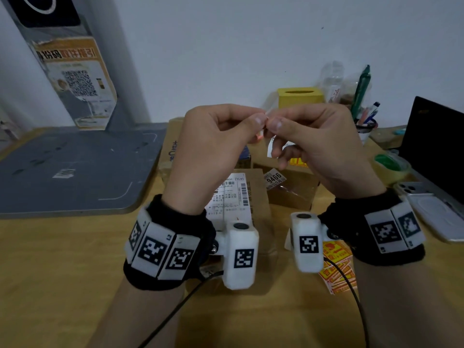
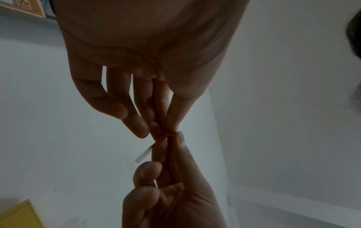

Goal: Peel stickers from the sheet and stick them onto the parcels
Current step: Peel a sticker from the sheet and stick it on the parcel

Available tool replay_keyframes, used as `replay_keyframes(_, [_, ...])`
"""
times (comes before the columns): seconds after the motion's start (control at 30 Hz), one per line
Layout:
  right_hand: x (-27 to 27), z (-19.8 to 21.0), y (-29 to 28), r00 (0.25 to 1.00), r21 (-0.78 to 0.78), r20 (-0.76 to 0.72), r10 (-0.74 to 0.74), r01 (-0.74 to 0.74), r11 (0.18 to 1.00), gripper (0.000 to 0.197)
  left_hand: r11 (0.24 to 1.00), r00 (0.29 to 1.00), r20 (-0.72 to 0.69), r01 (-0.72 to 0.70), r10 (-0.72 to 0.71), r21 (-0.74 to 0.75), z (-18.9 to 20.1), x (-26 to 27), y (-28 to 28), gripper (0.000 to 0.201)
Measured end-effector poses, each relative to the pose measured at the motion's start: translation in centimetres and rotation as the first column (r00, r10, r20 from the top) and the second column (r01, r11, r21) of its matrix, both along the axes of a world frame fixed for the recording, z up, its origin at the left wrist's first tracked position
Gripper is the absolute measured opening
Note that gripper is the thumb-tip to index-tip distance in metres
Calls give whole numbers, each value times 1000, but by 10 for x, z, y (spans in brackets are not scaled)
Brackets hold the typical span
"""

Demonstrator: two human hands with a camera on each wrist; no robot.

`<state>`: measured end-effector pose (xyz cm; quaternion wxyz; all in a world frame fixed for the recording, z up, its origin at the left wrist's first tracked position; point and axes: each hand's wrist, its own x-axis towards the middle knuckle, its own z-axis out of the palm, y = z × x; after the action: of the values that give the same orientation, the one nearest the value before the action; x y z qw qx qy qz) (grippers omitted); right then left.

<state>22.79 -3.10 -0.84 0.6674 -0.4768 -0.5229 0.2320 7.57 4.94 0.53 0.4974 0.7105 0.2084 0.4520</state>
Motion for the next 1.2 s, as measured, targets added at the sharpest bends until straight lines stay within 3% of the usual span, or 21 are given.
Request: replay_keyframes(1.2, [4, 7, -11, 985, 67, 152, -78, 69, 995, 10, 991, 994, -107, 10, 4, 136, 6, -3, -15, 16])
